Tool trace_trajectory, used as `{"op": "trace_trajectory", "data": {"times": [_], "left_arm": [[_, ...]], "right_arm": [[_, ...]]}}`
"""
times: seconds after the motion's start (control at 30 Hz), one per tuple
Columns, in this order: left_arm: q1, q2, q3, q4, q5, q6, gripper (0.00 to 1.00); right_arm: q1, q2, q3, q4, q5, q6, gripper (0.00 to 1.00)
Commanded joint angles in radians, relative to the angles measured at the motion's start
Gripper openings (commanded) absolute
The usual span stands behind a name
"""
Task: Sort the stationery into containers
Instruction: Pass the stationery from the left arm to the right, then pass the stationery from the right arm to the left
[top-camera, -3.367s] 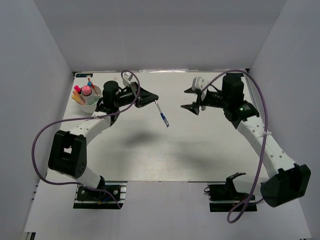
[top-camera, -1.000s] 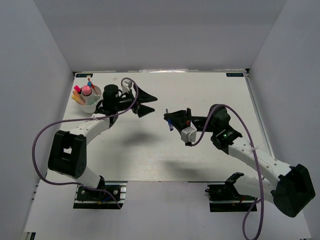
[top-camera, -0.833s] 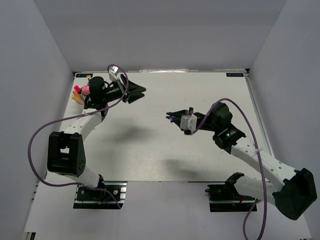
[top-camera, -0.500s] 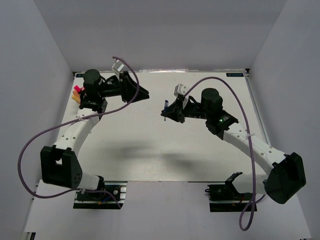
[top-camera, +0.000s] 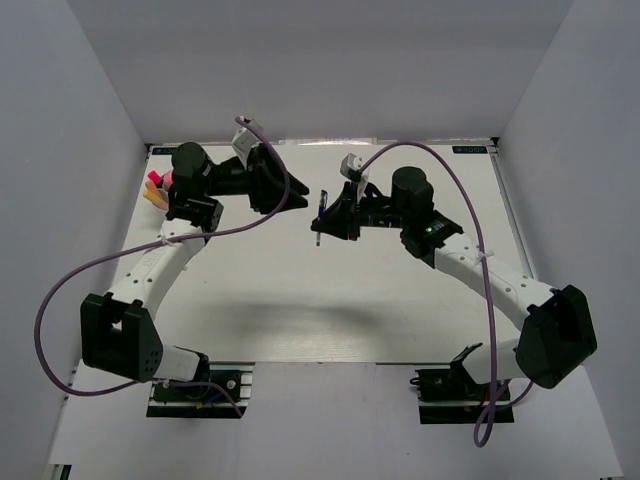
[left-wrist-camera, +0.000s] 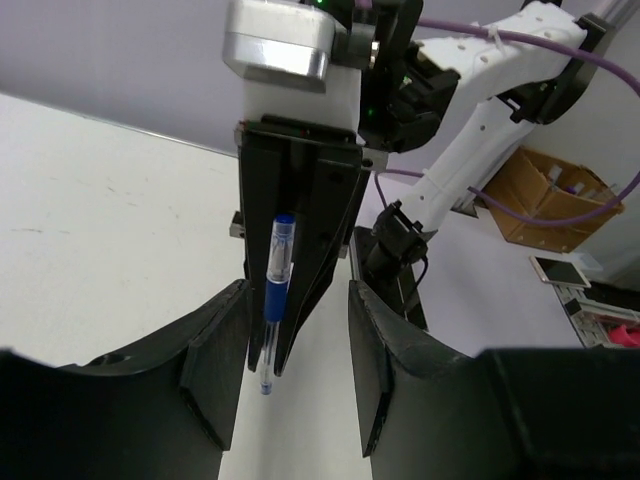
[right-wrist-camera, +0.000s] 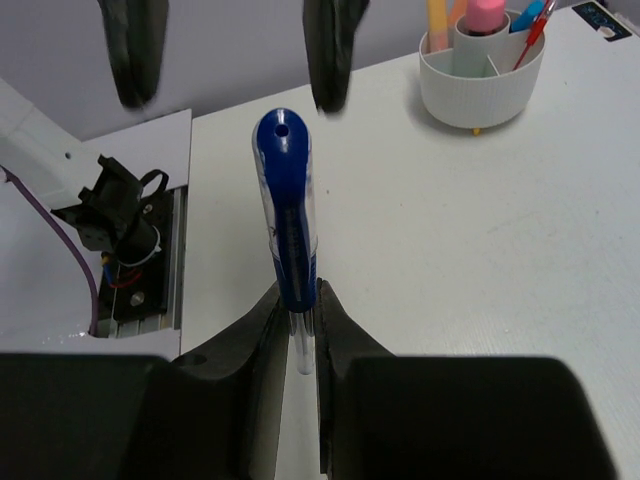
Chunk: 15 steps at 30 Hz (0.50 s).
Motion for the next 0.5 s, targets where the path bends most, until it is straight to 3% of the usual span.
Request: {"op": "trace_trajectory", "data": {"times": [0.0, 0.1, 0.47], "left_arm": [[-0.028, 0.004, 0.057, -0.127, 0.009, 0.115, 0.54], [-0.05, 0.007, 0.073, -0.186, -0.007, 0.179, 0.53], [-0.078, 0.034, 0.098, -0.172, -0.09, 0.146, 0.47]], "right_arm": [[0.001, 0.017, 0.073, 0.058, -0.032, 0.043, 0.0], [0.001, 0.035, 0.093, 0.061, -0.043, 0.048, 0.0], [0.007, 0.069, 0.123, 0.064, -0.064, 0.051, 0.0]]}}
